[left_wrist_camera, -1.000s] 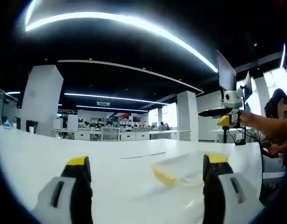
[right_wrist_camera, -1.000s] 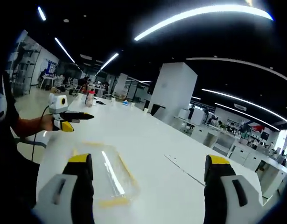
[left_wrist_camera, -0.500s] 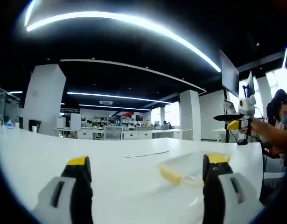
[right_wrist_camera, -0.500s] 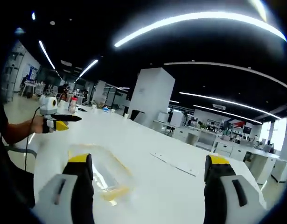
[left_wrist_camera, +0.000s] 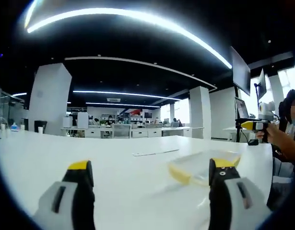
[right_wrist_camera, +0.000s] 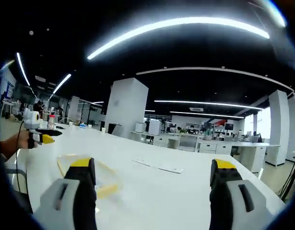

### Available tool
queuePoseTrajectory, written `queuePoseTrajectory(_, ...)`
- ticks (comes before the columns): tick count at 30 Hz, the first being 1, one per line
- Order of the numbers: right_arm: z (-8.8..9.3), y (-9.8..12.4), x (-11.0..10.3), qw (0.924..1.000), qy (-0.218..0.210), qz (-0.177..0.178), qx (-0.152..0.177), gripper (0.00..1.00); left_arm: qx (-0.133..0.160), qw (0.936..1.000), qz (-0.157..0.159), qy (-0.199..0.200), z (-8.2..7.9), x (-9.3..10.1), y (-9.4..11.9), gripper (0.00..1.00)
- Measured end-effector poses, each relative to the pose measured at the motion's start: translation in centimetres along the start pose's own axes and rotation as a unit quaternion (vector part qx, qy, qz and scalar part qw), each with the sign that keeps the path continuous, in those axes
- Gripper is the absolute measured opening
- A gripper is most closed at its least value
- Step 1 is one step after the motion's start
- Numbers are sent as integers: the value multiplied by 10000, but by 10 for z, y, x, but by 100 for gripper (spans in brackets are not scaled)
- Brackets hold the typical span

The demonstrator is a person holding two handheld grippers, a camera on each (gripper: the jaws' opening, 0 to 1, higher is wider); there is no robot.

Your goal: Snap each plastic latch of the storage box into its locked position after aligning the lid with the box until every specified latch is closed and the lid sits flush.

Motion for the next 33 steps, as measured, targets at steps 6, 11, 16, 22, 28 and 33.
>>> queuePoseTrajectory(6,3,12,4,9996,-96,255,63,100,262,9990,-333,-142,-10,-6,11,99)
queuePoseTrajectory(11,11,22,-2,9994,-170,317,-23,100,95,9992,-329,-189,-7,3,17,99)
queuePoseTrajectory(16,18,31,-4,9987,-251,446,-71,100,42,9991,-360,-210,-8,4,21,99)
queuePoseTrajectory(22,12,41,-6,9969,-371,692,95,100,73,9989,-398,-249,-12,5,25,99)
queuePoseTrajectory(28,14,48,-10,9965,-412,714,122,100,52,9992,-341,-217,-13,7,25,99)
queuePoseTrajectory(33,16,49,-18,9962,-633,549,247,100,75,9988,-404,-278,-18,6,30,99)
Point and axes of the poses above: the point that each gripper's makers call its tool centre point, and the gripper's own axes: y roughly backward along the fingers, x roughly to its right, z roughly out of its underside, the point moved 1 cm from there along y, roughly backward along the fingers, and after that the axes turned 8 degrees about z, right-handed, at the moved point
